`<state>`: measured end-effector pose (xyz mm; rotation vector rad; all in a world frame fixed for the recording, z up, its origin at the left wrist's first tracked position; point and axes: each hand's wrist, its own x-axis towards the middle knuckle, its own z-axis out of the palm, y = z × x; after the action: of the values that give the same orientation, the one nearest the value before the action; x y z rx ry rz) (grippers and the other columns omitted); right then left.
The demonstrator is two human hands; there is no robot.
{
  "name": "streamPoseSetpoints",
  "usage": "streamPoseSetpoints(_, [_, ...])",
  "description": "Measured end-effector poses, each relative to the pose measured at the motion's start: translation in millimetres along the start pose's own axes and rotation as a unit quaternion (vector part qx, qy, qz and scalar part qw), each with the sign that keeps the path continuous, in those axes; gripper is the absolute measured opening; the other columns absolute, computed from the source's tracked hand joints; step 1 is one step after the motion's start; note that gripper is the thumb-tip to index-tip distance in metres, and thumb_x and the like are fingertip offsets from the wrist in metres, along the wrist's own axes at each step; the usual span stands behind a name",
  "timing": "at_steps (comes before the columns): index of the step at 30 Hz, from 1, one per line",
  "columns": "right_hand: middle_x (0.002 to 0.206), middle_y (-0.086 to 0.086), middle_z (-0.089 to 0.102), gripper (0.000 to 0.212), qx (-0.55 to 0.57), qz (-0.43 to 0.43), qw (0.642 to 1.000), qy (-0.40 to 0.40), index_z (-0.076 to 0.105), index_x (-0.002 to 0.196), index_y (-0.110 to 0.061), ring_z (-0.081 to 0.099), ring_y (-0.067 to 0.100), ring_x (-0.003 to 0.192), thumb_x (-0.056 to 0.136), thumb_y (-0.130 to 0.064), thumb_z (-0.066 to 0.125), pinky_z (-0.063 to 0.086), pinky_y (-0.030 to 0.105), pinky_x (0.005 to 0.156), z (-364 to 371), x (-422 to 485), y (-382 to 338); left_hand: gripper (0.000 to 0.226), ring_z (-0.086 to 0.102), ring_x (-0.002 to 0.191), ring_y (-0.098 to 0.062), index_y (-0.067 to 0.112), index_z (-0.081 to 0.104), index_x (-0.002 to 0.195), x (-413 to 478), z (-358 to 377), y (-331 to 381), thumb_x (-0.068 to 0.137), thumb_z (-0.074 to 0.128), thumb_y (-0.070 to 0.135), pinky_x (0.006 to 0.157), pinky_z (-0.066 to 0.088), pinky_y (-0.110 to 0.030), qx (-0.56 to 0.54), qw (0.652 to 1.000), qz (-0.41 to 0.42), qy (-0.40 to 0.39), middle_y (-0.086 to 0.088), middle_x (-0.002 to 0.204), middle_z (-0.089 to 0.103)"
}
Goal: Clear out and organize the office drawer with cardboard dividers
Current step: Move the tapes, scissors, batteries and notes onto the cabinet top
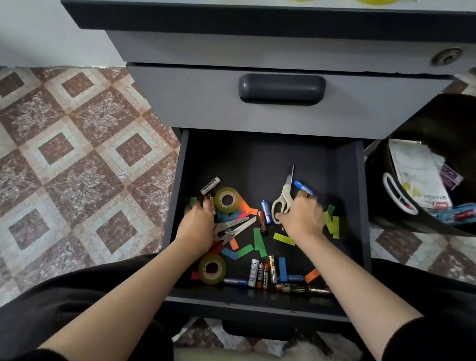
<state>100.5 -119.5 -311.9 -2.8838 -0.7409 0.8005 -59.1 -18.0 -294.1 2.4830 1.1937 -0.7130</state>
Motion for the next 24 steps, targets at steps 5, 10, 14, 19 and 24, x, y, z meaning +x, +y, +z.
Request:
streamPoseSetpoints(5, [0.114,0.014,0.058,0.035,0.017,0.004,1.000,-0.011,0.057,0.111,-0.003,0.061,0.028,0.100,0.083,-0.020,0.069,0.050,0.031,0.075,-6,-2,-7,0.014,0.061,0.095,-0.028,0.000,0.063,0.095,2,-1,-1,0.089,0.055,0.010,0.072,0.047,-0.029,-0.029,1.000,-0.011,0.000,-0.015,0.100,0.063])
streamPoseSetpoints(10, [0.117,0.014,0.054,0.036,0.044,0.011,0.998,-0.031,0.058,0.113,0.000,0.060,0.027,0.100,0.082,-0.016,0.069,0.050,0.030,0.077,-19,-8,-8,0.026,0.062,0.077,-0.027,0.000,0.068,0.085,-3,-12,-5,0.088,0.061,0.025,0.059,0.043,-0.029,-0.072,0.997,-0.012,-0.009,-0.010,0.078,0.061])
streamPoseSetpoints(14, [0.107,0.013,0.060,0.030,0.085,0.008,0.995,-0.046,0.061,0.106,0.000,0.063,0.026,0.091,0.081,-0.014,0.070,0.049,0.028,0.067,-31,-15,-6,0.017,0.060,0.085,-0.031,0.003,0.058,0.101,-9,-20,-4,0.092,0.048,0.013,0.065,0.045,-0.034,-0.089,0.996,0.002,0.004,-0.014,0.095,0.063])
streamPoseSetpoints(19, [0.097,0.012,0.065,0.020,0.123,-0.023,0.991,-0.040,0.066,0.095,-0.003,0.058,0.021,0.075,0.079,-0.013,0.072,0.043,0.026,0.052,-49,-33,-6,0.028,0.057,0.102,-0.036,0.000,0.045,0.120,-23,-32,-5,0.096,0.043,0.014,0.079,0.047,-0.039,-0.193,0.981,-0.025,-0.007,-0.021,0.115,0.058])
streamPoseSetpoints(24, [0.093,0.011,0.066,0.020,0.141,-0.055,0.988,-0.024,0.069,0.092,-0.005,0.064,0.023,0.080,0.076,-0.015,0.075,0.050,0.029,0.060,-71,-58,-5,0.033,0.056,0.104,-0.029,0.000,0.043,0.119,-50,-47,-10,0.094,0.051,0.020,0.073,0.042,-0.031,-0.285,0.958,-0.040,0.001,-0.016,0.117,0.056])
